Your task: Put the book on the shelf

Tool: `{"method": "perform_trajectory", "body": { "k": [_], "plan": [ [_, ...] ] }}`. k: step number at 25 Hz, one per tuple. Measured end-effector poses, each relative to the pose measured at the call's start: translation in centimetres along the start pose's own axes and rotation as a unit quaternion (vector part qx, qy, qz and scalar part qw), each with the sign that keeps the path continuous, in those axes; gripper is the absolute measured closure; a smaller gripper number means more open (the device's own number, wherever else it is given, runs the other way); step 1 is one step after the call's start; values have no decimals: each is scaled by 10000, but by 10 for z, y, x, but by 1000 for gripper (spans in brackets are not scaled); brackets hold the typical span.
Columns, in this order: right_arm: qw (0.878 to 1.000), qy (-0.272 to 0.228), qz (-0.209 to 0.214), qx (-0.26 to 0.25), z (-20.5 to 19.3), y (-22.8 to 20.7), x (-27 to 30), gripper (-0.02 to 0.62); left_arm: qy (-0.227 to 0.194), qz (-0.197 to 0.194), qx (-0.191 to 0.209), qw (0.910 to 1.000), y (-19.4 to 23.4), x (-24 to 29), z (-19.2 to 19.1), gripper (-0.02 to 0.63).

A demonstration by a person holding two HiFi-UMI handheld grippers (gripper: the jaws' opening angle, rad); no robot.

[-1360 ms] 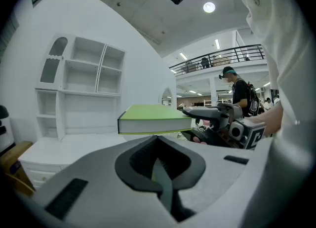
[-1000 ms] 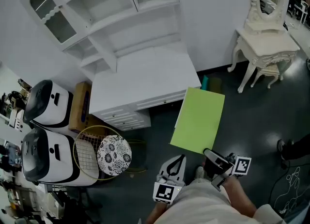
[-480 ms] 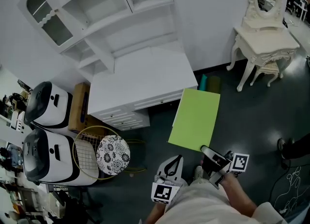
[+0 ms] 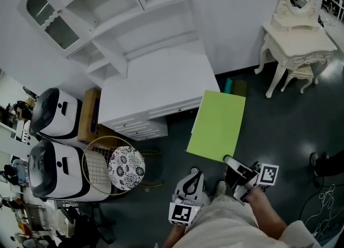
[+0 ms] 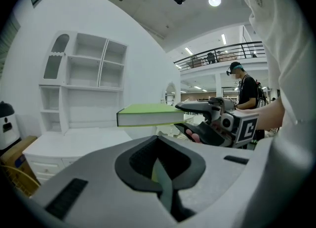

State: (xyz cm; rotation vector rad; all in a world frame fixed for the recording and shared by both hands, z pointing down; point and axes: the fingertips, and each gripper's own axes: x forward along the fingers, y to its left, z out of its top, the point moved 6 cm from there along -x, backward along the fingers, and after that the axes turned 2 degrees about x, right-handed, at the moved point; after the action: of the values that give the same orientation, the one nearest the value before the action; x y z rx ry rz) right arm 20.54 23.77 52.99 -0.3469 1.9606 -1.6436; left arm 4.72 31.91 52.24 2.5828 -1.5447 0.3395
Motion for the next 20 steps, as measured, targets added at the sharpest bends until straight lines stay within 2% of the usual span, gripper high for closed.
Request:
{"method": "perform_trajectory", "body": {
  "k": [6, 10, 20],
  "plan": [
    [9998, 7, -82, -206, 8, -3, 21, 433, -212, -25, -32, 9998, 22, 13, 0, 603],
    [9999, -60, -97, -126, 13, -5, 41, 433, -236, -126, -21, 9996, 42, 24, 3, 603],
    [9996, -83, -158, -234, 24, -16, 109, 433, -409, -227, 62, 9989, 122, 51, 15, 603]
  ]
}}
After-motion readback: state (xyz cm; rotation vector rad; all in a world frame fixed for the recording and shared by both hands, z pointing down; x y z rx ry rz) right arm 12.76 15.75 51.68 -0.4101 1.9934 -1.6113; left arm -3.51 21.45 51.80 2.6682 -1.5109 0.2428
